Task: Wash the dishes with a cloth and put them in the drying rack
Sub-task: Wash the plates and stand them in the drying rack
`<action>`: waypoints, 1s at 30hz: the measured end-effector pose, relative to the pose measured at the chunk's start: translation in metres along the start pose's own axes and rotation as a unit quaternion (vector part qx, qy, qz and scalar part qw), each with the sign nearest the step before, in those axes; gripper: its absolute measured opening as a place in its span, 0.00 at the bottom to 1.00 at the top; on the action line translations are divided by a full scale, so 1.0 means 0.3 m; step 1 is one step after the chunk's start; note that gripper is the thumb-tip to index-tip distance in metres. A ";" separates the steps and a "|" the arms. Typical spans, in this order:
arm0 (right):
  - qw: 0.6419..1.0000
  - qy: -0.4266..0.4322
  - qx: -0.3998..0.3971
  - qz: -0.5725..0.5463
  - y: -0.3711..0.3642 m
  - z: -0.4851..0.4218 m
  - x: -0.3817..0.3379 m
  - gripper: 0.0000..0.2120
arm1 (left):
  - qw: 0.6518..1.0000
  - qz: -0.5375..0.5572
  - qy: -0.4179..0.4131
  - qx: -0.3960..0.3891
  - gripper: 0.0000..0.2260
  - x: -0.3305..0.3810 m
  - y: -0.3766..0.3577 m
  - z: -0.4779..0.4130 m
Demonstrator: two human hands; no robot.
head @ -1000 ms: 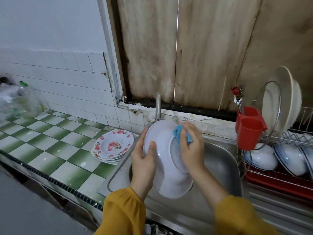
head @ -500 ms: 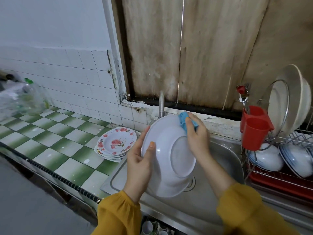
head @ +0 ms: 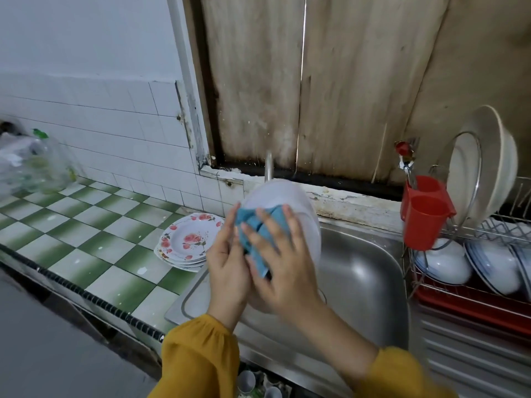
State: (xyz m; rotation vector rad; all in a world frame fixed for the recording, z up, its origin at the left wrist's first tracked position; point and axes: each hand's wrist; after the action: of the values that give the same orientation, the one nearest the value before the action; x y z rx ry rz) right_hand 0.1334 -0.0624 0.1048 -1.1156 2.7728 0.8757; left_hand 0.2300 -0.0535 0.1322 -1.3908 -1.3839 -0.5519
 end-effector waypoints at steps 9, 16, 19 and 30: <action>0.959 -0.227 0.043 -0.162 -0.021 0.258 0.190 0.23 | 0.984 0.132 0.083 0.083 0.15 0.043 0.083 -0.092; 0.923 -0.315 0.089 -0.199 0.109 0.048 0.260 0.23 | 0.991 0.094 0.082 -0.053 0.13 0.105 0.080 -0.058; 0.923 -0.309 0.110 -0.200 0.158 -0.006 0.247 0.23 | 0.991 0.065 0.059 -0.103 0.13 0.138 0.064 -0.061; 0.871 -0.323 0.302 -0.212 0.551 -0.045 0.189 0.04 | 0.980 0.024 0.111 -0.163 0.14 0.256 -0.198 -0.034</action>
State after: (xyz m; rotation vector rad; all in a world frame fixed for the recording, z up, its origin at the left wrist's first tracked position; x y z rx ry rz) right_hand -0.0130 -0.0081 0.1844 -0.9955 1.9141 0.2178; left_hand 0.1964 -0.0424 0.2232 -1.5626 -1.1120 -0.9043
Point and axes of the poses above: each hand's wrist, its own z-axis away from the middle knuckle, its own y-axis out of the back of the hand, x = y × z, and after that the axes turned 3 degrees about x, right-handed
